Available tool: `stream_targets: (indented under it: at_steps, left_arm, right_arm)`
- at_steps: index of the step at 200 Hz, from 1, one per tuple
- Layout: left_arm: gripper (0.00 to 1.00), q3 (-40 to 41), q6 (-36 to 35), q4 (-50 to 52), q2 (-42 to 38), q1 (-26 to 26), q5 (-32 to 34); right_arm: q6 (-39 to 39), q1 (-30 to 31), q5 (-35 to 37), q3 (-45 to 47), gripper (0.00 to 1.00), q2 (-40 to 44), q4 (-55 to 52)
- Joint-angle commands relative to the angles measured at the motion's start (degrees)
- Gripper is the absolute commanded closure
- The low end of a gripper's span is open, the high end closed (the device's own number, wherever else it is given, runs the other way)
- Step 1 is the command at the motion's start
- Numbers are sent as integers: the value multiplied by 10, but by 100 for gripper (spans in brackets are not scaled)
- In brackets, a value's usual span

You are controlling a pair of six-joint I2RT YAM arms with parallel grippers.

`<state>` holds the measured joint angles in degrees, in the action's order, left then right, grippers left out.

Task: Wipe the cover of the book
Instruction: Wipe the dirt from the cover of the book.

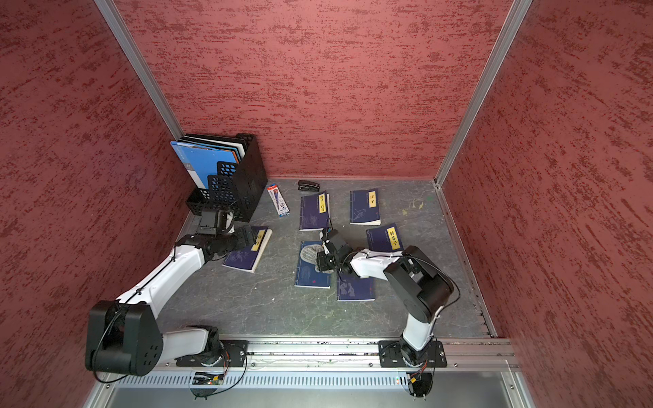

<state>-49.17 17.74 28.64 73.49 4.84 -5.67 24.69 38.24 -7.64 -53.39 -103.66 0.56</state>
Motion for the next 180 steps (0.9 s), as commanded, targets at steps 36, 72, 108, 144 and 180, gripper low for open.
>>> stream_targets:
  at_steps: [36, 72, 108, 144, 180]
  left_arm:
    - [3, -4, 1, 5, -24, 3, 0]
    - [3, -7, -2, 2, -20, 3, -3]
    - [3, -8, -2, -5, -16, 3, -4]
    - [2, -9, -2, -7, -12, 3, -5]
    - [3, -15, -2, -3, -7, 3, -12]
  right_arm:
    - [-45, -25, 3, -46, 85, -67, -35]
    - [-14, 12, 1, 23, 85, -5, -38]
    - [66, 84, -12, 114, 85, 53, -19]
    - [75, 89, 17, 126, 85, 69, -12]
    - [5, 36, 10, 36, 86, -18, -6]
